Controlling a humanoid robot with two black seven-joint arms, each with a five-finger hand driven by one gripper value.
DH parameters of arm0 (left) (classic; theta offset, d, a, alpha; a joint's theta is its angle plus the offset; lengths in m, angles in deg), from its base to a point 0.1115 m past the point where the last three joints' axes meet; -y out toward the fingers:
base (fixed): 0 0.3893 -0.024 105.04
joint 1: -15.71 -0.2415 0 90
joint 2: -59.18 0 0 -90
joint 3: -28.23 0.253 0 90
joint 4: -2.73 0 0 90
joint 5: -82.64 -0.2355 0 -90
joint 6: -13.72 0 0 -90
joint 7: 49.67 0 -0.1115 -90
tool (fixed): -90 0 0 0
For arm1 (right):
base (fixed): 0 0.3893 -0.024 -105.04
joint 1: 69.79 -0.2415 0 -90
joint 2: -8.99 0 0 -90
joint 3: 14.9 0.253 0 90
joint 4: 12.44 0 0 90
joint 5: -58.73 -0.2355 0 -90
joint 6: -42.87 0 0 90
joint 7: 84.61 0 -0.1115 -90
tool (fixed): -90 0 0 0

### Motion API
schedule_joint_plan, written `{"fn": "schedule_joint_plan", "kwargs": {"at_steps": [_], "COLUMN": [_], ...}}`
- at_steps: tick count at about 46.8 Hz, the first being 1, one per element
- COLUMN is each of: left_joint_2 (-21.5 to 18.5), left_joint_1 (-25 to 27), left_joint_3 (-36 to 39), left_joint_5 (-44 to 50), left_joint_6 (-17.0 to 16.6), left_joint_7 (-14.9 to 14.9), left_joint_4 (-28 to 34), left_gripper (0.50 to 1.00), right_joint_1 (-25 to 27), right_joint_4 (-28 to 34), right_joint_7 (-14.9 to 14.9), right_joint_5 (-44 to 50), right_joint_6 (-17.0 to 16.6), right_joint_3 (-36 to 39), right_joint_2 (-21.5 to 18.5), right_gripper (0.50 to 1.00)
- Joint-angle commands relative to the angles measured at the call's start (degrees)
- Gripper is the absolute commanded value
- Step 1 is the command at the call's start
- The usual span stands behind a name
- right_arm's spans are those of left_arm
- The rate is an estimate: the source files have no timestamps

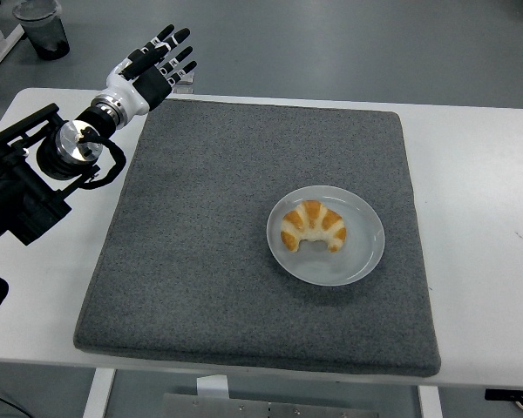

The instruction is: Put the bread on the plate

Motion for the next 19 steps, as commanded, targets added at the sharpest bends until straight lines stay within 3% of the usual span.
{"fn": "schedule_joint_plan", "kwargs": {"at_steps": [1, 19], "left_joint_2": [0.1, 0.3], "left_joint_1": [-0.5, -0.7], "left_joint_3": [-0.1, -2.1], "left_joint_5": [0.2, 0.6], "left_joint_6": [0.2, 0.2], "left_joint_7": [-0.3, -1.4], "left_joint_4": [0.0, -2.7], "left_gripper": [0.996, 0.996], "right_joint_1": [0.0, 0.0], "right_joint_4": [-0.1, -0.1], "right_joint_7": [0.0, 0.0], "right_joint_5": [0.0, 0.0], "right_joint_6": [0.0, 0.0], "right_joint_3": [0.0, 0.0], "right_joint_2": [0.0, 0.0], "right_gripper": [0.932, 0.932]}}
